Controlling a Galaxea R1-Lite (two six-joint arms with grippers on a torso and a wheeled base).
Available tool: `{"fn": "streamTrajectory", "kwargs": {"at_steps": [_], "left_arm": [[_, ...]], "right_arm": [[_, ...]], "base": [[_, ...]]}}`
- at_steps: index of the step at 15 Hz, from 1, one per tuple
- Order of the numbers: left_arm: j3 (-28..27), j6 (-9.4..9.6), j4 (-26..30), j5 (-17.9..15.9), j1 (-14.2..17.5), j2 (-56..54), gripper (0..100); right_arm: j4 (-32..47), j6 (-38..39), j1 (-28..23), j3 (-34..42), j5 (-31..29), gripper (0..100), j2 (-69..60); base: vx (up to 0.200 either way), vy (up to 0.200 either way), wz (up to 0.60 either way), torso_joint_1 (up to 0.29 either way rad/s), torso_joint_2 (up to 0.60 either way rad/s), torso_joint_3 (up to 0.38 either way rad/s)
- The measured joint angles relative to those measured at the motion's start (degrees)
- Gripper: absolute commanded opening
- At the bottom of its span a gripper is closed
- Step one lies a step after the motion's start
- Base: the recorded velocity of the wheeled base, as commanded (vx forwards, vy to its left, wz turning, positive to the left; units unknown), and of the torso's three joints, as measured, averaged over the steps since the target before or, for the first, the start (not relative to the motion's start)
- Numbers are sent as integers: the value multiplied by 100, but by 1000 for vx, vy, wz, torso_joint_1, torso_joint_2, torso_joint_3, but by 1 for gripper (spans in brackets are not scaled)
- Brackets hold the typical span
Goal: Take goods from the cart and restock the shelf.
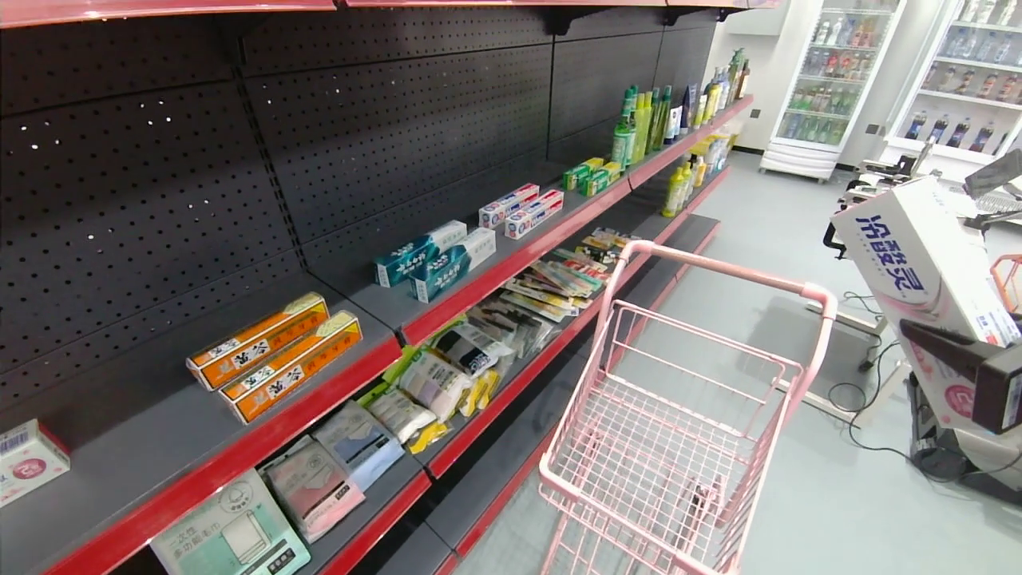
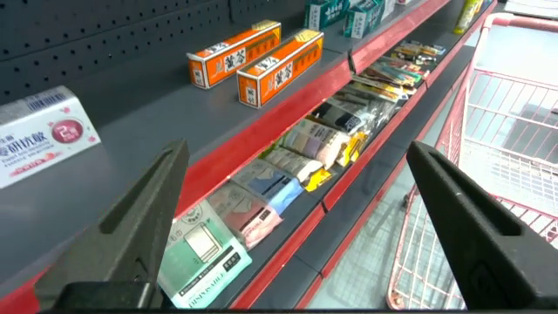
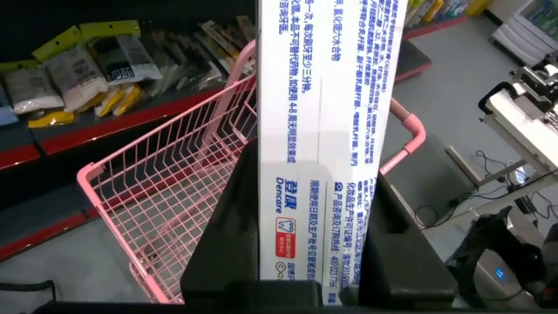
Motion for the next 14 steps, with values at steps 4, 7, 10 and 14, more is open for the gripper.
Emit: {"fn": "streamTrajectory", "kwargs": {"at_steps": [4, 7, 10, 14], "left_arm": [[0, 0, 0, 0, 0, 0, 100], [0, -2, -4, 0, 0, 0, 100], [0, -2, -2, 1, 2, 0, 100], [0, 0, 0, 0, 0, 0, 100]], "right_arm": [[5, -18, -5, -6, 1, 0, 4], [0, -20, -11, -11, -23, 0, 4], [-9, -20, -15, -5, -95, 0, 2], [-6, -24, -13, 2, -95, 0, 13]], "base": [[0, 0, 0, 122, -237, -124], [0, 0, 400, 74, -145, -69], [0, 0, 600, 7, -1, 2], [0, 0, 600, 7, 1, 2]]}}
